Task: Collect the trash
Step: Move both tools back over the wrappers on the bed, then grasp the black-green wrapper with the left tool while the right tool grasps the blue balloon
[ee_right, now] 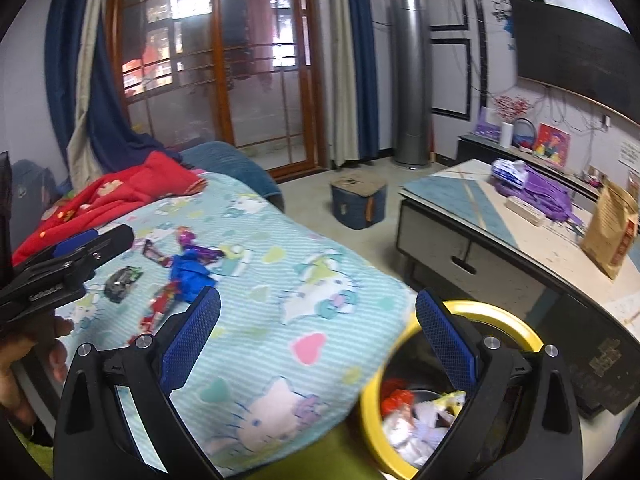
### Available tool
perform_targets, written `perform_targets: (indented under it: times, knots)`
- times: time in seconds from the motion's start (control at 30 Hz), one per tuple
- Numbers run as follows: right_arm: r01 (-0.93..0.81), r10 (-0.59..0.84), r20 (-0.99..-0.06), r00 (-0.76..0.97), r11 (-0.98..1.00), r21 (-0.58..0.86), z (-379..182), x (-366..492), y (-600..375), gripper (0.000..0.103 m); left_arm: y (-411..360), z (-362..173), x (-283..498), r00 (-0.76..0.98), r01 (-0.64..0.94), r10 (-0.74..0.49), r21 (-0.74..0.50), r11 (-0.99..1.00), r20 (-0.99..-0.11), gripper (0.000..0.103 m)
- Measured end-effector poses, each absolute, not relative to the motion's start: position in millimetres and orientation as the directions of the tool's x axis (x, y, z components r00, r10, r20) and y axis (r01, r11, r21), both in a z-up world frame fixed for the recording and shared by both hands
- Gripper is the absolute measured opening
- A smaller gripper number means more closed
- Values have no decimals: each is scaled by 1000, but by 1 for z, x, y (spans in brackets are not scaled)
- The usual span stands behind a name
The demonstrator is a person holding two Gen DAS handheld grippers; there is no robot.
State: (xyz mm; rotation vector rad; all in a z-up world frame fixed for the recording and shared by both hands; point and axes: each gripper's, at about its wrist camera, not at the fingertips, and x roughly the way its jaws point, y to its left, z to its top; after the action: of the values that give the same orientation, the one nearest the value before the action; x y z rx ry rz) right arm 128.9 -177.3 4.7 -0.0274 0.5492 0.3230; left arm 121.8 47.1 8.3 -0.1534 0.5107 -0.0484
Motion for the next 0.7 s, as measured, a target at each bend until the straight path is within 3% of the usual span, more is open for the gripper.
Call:
perform_targets:
  times: [0.37,0.7]
  knots:
    - [-415,384,-563,732,906,80,-4,169,-114,95,117,-9,126,836,-173,67,-145,974,-545,92]
    - [-451,430,-637,640,881,142,-22,212,-68,93,157,-40,130,779,-230,74,-174,957,-623,92]
